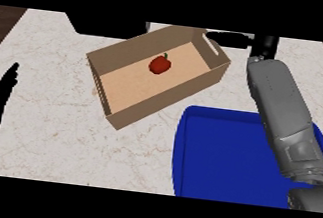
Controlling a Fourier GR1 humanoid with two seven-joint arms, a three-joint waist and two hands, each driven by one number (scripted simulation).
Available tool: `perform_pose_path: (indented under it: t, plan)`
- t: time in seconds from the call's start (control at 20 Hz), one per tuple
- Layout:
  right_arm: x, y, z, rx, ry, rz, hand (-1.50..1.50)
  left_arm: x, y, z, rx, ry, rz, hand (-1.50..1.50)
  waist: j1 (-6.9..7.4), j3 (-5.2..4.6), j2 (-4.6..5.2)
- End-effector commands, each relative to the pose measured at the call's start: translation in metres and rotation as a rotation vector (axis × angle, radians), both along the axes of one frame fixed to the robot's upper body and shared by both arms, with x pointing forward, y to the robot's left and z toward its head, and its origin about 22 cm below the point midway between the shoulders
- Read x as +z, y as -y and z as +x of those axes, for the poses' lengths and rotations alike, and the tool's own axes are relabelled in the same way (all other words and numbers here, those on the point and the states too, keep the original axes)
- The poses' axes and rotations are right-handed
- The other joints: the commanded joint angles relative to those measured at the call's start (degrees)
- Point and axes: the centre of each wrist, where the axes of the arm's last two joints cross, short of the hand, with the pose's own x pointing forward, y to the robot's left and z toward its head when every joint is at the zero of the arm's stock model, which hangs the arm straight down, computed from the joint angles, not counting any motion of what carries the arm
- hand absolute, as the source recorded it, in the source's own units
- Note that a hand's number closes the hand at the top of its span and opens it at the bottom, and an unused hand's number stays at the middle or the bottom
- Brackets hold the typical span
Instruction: Pick the bell pepper from the tray and place it in the cardboard box
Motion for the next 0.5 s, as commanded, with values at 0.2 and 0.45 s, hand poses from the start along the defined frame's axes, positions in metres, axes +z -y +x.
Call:
perform_pose_path:
  t: [0.2,0.45]
  plan:
    - [-0.013,0.085,-0.035,0.001,-0.019,-0.034,-1.5,0.007,-0.012,0.003,0.045,-0.003,0.024,0.0,-2.25,-0.05,-0.76]
    - [0.002,0.131,-0.061,0.064,-0.086,-0.095,-1.5,0.0,-0.006,-0.009,0.024,-0.012,-0.015,0.0,-1.21,-0.05,-0.45]
